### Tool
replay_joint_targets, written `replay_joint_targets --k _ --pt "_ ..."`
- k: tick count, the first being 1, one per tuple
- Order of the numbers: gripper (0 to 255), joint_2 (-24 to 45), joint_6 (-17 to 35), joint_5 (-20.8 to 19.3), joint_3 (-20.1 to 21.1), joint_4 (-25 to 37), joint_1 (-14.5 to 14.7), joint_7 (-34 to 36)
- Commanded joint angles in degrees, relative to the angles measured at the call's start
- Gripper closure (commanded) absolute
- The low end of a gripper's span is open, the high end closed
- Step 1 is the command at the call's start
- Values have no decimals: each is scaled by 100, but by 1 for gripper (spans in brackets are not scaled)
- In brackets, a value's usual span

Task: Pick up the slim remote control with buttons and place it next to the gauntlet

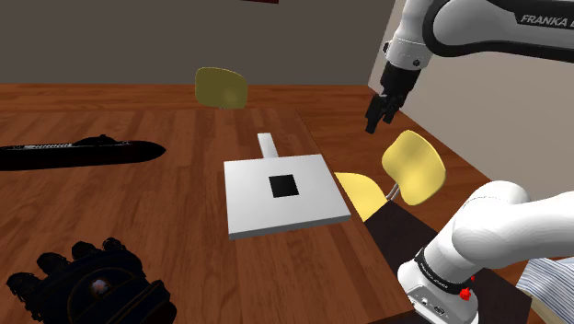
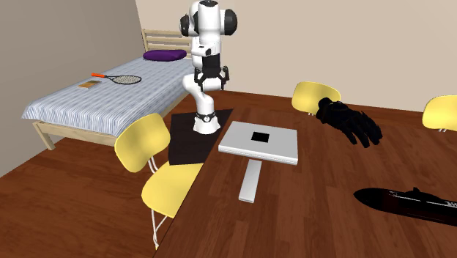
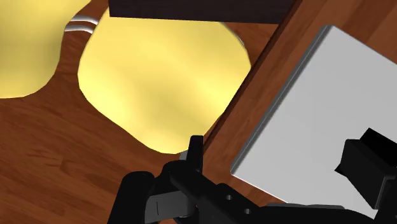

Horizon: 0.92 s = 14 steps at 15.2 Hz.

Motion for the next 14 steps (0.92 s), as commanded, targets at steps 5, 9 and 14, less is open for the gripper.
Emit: replay_joint_targets --k 5,9,14 --pt "0 763 645 139 227 106 -11 388" --pt "0 1593 1227 216 435 346 -37 769" --pt "0 2690 1832 211 657 826 -81 1250"
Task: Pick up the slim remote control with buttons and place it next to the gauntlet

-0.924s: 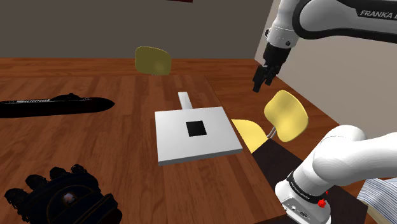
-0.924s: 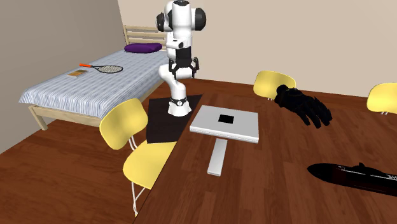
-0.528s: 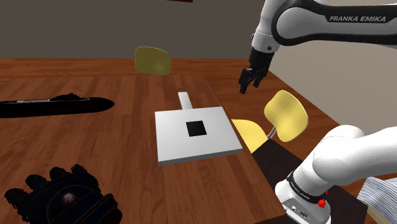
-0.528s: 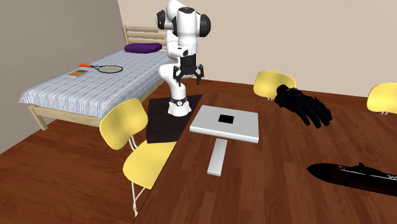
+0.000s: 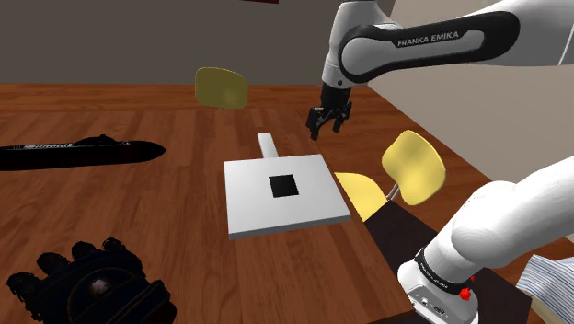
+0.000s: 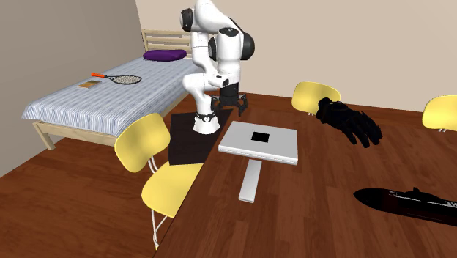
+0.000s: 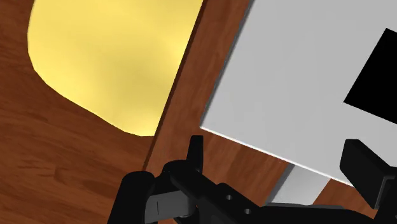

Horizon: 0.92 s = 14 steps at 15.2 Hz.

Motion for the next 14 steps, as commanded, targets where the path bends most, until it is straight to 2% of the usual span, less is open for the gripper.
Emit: replay_joint_targets --k 1,8,14 --pt "0 473 224 -29 69 248 -28 184" --pt "0 2067 742 -248 240 1293 -36 874" --pt "0 3457 896 -498 237 2496 61 1414"
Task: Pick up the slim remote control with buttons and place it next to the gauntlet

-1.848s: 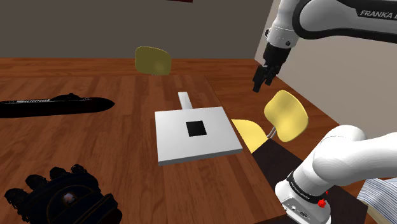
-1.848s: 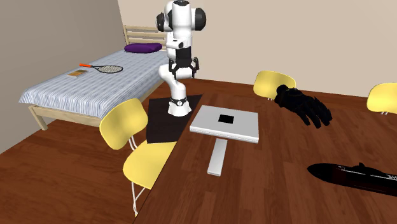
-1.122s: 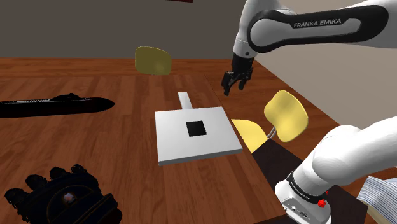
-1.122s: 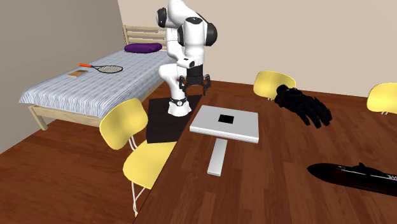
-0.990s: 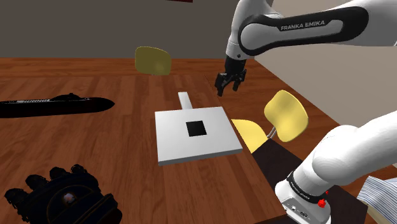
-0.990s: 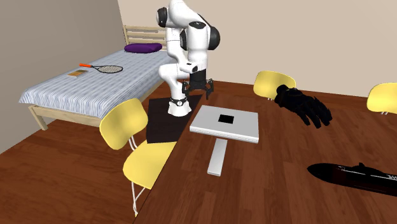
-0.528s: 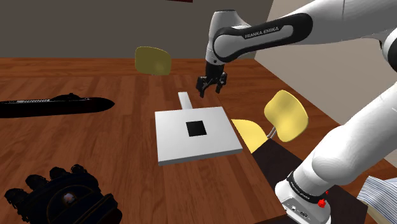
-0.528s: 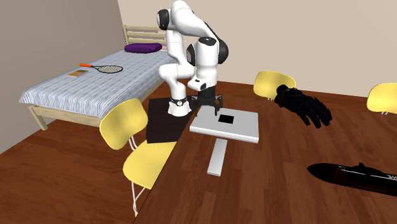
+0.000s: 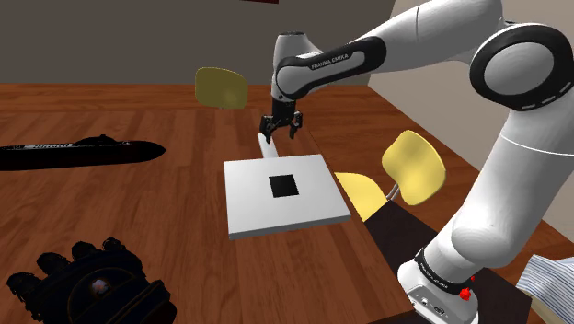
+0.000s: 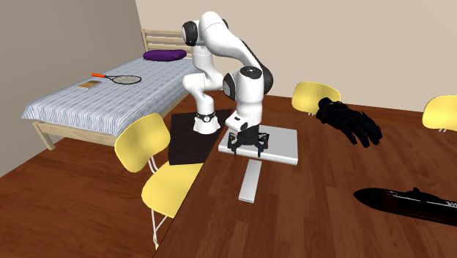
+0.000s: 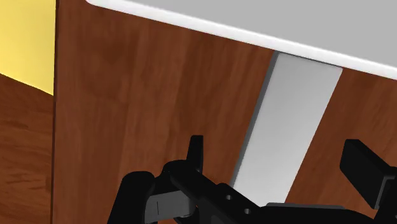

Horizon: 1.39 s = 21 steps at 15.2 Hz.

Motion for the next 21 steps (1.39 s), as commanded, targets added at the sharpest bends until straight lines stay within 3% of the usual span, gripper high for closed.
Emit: replay_joint_targets --k 1,4,11,19,20,21 --pt "0 497 12 -84 -29 479 34 152" --pt "0 1066 -25 -160 -72 1074 103 326" --pt "0 1319 459 -213 -97 841 125 359" --pt "0 1319 458 -213 -97 841 125 359" --pt "255 1319 458 -213 -97 841 125 359" --pt "255 1319 458 -213 -97 841 125 359"
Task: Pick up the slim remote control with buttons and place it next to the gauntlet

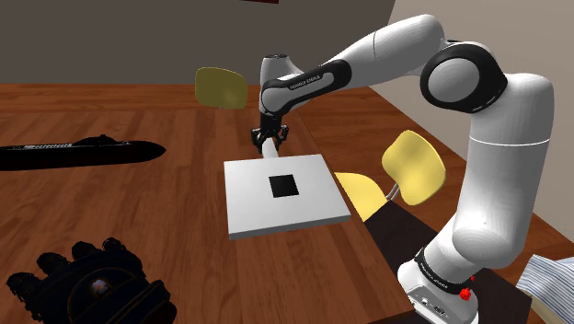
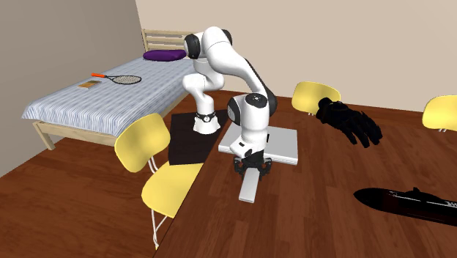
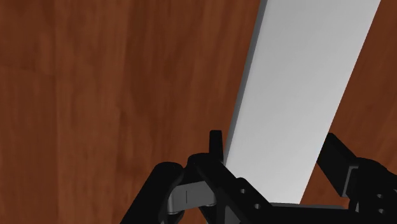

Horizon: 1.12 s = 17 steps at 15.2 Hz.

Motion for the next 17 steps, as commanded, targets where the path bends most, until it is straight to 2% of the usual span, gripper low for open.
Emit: replay_joint_targets --k 1,8,17 --pt "255 2 -2 -1 -1 -2 0 -1" --pt "255 2 -1 -1 -1 -3 -1 -1" --pt "255 -293 -578 60 29 282 -18 -32"
